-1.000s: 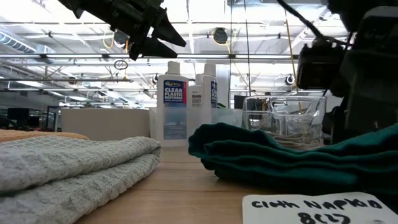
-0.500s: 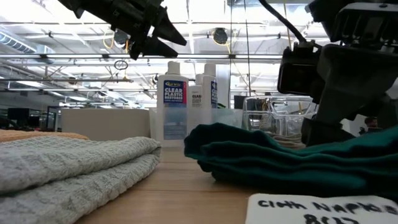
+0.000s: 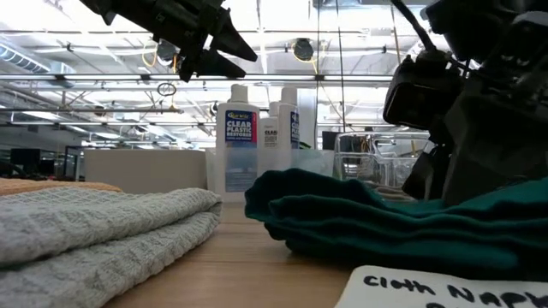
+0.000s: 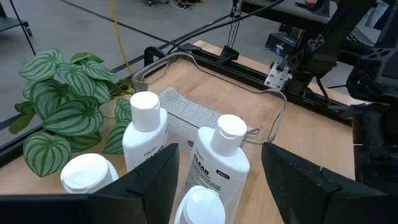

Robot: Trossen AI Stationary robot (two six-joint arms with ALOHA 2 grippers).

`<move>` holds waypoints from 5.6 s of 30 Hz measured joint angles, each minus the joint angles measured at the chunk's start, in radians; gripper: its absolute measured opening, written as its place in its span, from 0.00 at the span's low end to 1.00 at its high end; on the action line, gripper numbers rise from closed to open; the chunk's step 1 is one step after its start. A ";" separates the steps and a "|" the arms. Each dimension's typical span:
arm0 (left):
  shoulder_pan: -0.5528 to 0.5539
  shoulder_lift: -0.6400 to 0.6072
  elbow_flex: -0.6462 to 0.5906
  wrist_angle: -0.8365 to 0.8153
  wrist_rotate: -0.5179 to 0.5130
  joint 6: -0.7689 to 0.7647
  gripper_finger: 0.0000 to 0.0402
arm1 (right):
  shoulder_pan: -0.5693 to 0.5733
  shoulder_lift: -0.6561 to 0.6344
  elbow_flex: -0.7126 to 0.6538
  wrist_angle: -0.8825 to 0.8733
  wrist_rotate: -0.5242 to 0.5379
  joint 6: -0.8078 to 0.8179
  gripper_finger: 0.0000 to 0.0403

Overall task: Pick & Place Kitchen Items
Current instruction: Put the green towel into the transparent bin

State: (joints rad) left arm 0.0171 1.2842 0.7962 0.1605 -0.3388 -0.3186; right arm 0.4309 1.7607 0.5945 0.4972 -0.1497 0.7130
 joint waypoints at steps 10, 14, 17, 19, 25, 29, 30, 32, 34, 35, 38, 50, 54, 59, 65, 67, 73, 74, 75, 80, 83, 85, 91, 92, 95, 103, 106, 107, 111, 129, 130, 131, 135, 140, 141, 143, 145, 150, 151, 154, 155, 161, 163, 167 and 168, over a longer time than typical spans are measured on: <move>0.000 0.000 0.000 0.001 0.000 0.000 0.58 | -0.005 -0.032 0.000 -0.033 -0.038 -0.111 0.01; 0.000 0.000 0.000 0.002 0.000 0.000 0.58 | 0.002 -0.146 -0.005 -0.147 -0.031 -0.147 0.01; 0.000 0.000 0.000 0.001 0.000 0.000 0.58 | 0.023 -0.269 0.007 -0.299 0.058 -0.188 0.00; 0.000 0.000 0.000 0.010 0.000 0.000 0.58 | 0.040 -0.358 0.030 -0.437 0.132 -0.232 0.00; 0.000 0.000 0.000 0.023 0.000 0.000 0.58 | 0.076 -0.550 0.095 -0.792 0.408 -0.388 0.00; 0.000 0.000 0.000 0.024 0.000 0.000 0.58 | 0.072 -0.629 0.121 -0.985 0.555 -0.536 0.00; 0.000 0.000 0.000 0.024 0.000 0.000 0.58 | 0.068 -0.644 0.125 -1.019 0.590 -0.574 0.00; 0.000 0.000 0.000 0.025 0.000 0.000 0.58 | 0.053 -0.669 0.132 -1.073 0.658 -0.647 0.00; 0.000 0.000 0.000 0.025 0.000 0.000 0.58 | 0.035 -0.689 0.133 -1.101 0.711 -0.712 0.00; 0.000 0.000 0.000 0.025 0.000 0.000 0.58 | 0.023 -0.696 0.133 -1.109 0.737 -0.750 0.00; 0.000 0.000 0.000 0.025 0.000 0.000 0.58 | -0.003 -0.711 0.133 -1.101 0.835 -0.861 0.00; 0.000 0.000 0.000 0.025 0.000 0.000 0.58 | -0.111 -0.716 0.134 -0.975 1.069 -1.348 0.00; 0.000 0.000 0.000 0.025 0.000 0.000 0.58 | -0.165 -0.716 0.134 -0.926 1.066 -1.503 0.00; 0.000 0.000 0.000 0.025 0.000 0.000 0.58 | -0.197 -0.716 0.134 -0.815 1.066 -1.638 0.00; 0.000 0.000 0.000 0.025 0.000 0.000 0.58 | -0.233 -0.731 0.134 -0.677 1.067 -1.801 0.00; 0.000 0.000 0.000 0.025 0.000 0.000 0.58 | -0.255 -0.742 0.134 -0.671 1.067 -1.834 0.00; 0.000 0.000 0.000 0.025 0.000 0.000 0.58 | -0.342 -0.776 0.134 -0.673 1.066 -1.859 0.00; 0.000 0.000 0.000 0.025 0.000 0.000 0.58 | -0.359 -0.777 0.134 -0.673 1.066 -1.859 0.00; 0.000 0.000 0.000 0.025 0.000 0.000 0.58 | -0.376 -0.777 0.134 -0.674 1.066 -1.859 0.00; 0.000 0.000 0.000 0.025 0.000 0.000 0.58 | -0.438 -0.778 0.124 -0.707 0.987 -1.844 0.00; 0.000 0.000 0.000 0.025 0.000 0.000 0.58 | -0.450 -0.777 0.117 -0.777 0.919 -1.764 0.00; 0.000 0.000 0.000 0.025 0.000 0.000 0.58 | -0.448 -0.777 0.117 -0.826 0.873 -1.709 0.00; 0.000 0.000 0.000 0.025 0.000 0.000 0.58 | -0.407 -0.777 0.117 -0.942 0.852 -1.613 0.00; 0.000 0.000 0.000 0.025 0.000 0.000 0.58 | -0.400 -0.777 0.117 -0.956 0.847 -1.595 0.00; 0.000 0.000 0.000 0.025 0.000 0.000 0.58 | -0.383 -0.777 0.117 -0.985 0.771 -1.528 0.00; 0.000 0.000 0.000 0.025 0.000 0.000 0.58 | -0.297 -0.777 0.117 -1.035 0.668 -1.347 0.00; 0.000 0.000 0.000 0.025 0.000 0.000 0.58 | -0.251 -0.777 0.117 -1.053 0.639 -1.306 0.00; 0.000 0.000 0.000 0.025 0.000 0.000 0.58 | -0.239 -0.777 0.117 -1.055 0.628 -1.288 0.00; 0.000 0.000 0.000 0.025 0.000 0.000 0.58 | -0.201 -0.777 0.117 -1.076 0.592 -1.210 0.00; 0.000 0.000 0.000 0.025 0.000 0.000 0.58 | -0.094 -0.776 0.117 -1.185 0.420 -0.930 0.00; 0.000 0.000 0.000 0.025 0.000 0.000 0.58 | -0.095 -0.777 0.117 -1.184 0.427 -0.932 0.00; 0.000 0.000 0.000 0.025 0.000 0.000 0.58 | -0.095 -0.777 0.117 -1.182 0.436 -0.934 0.00; 0.000 0.000 0.000 0.025 0.000 0.000 0.58 | -0.097 -0.777 0.118 -1.178 0.490 -0.936 0.00; 0.000 0.000 0.000 0.025 0.000 0.000 0.58 | -0.101 -0.777 0.118 -1.176 0.535 -0.968 0.00; 0.000 0.000 0.000 0.025 0.000 0.000 0.58 | -0.104 -0.777 0.118 -1.175 0.548 -0.971 0.00; 0.000 0.000 0.000 0.025 0.000 0.000 0.58 | -0.111 -0.777 0.118 -1.175 0.587 -0.980 0.00; 0.000 0.000 0.000 0.025 0.000 0.000 0.58 | -0.119 -0.777 0.117 -1.175 0.625 -1.015 0.00; 0.000 0.000 0.000 0.025 0.000 0.000 0.58 | -0.163 -0.776 0.117 -1.154 0.697 -1.127 0.00; 0.000 0.000 0.000 0.025 0.000 0.000 0.58 | -0.177 -0.776 0.117 -1.151 0.710 -1.151 0.00; 0.000 0.000 0.000 0.025 0.000 0.000 0.58 | -0.225 -0.776 0.117 -1.134 0.729 -1.220 0.00; 0.000 0.000 0.000 0.025 0.000 0.000 0.58 | -0.244 -0.776 0.117 -1.126 0.728 -1.248 0.00; 0.000 0.000 0.000 0.025 0.000 0.000 0.58 | -0.368 -0.776 0.117 -1.006 0.724 -1.421 0.00; 0.000 0.000 0.000 0.025 0.000 0.000 0.58 | -0.414 -0.769 0.117 -0.948 0.724 -1.480 0.00; 0.000 0.000 0.000 0.025 0.000 0.000 0.58 | -0.505 -0.743 0.117 -0.862 0.708 -1.565 0.00; 0.000 0.000 0.000 0.025 0.000 0.000 0.58 | -0.530 -0.735 0.117 -0.849 0.673 -1.571 0.00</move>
State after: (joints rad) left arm 0.0174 1.2846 0.7963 0.1856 -0.3389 -0.3187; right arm -0.0993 1.0261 0.7113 -0.3515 0.5237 -0.8581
